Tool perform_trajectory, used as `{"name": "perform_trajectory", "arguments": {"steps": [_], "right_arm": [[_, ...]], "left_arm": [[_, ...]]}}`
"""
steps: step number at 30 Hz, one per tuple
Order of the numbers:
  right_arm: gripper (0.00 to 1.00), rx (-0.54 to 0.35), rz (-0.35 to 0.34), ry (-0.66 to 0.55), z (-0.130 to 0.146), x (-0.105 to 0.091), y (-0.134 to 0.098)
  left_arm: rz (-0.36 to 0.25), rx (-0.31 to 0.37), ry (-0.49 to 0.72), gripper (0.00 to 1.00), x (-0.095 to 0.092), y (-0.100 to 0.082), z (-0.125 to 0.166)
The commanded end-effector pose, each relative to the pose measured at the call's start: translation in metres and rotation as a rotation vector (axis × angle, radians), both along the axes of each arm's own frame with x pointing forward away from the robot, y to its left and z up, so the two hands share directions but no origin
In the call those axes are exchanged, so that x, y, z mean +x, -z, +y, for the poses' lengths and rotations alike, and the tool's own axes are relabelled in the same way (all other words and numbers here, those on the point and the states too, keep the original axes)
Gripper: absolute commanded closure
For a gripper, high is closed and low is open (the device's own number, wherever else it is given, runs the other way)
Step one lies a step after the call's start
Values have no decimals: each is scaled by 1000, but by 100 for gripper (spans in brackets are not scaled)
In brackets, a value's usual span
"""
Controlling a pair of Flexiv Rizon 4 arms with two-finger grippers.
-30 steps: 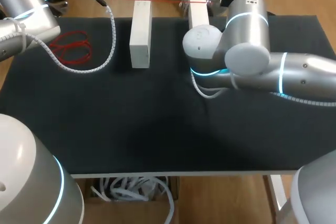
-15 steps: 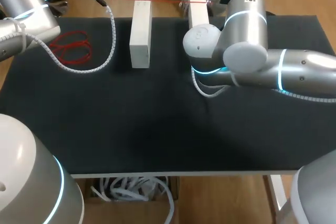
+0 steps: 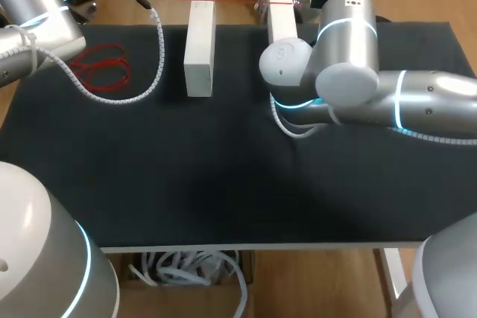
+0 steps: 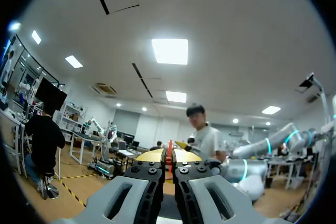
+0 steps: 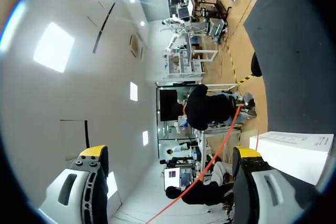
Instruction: Grab the tape and strap the tape.
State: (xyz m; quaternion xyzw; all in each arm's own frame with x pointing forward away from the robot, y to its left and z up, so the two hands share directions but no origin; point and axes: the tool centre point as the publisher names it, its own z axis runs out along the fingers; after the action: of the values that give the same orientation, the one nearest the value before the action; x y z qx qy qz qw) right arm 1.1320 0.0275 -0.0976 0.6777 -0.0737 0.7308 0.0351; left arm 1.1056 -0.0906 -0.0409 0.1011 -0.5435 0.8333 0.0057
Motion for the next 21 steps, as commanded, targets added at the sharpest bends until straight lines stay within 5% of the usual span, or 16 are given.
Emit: {"name": "perform_trajectory", "arguments": {"steps": [1, 2, 7, 21], "right_arm": [[32, -2, 9, 4, 0, -1, -2], [48, -3, 8, 4, 0, -1, -2], [71, -5, 8, 6, 0, -1, -2], [79, -7, 15, 4, 0, 0, -1]], "left_arm": [[-1, 0, 0, 100, 0, 0, 0], [-1, 0, 0, 100, 0, 0, 0], [-1, 0, 0, 100, 0, 0, 0], [-1, 0, 0, 100, 0, 0, 0]]}}
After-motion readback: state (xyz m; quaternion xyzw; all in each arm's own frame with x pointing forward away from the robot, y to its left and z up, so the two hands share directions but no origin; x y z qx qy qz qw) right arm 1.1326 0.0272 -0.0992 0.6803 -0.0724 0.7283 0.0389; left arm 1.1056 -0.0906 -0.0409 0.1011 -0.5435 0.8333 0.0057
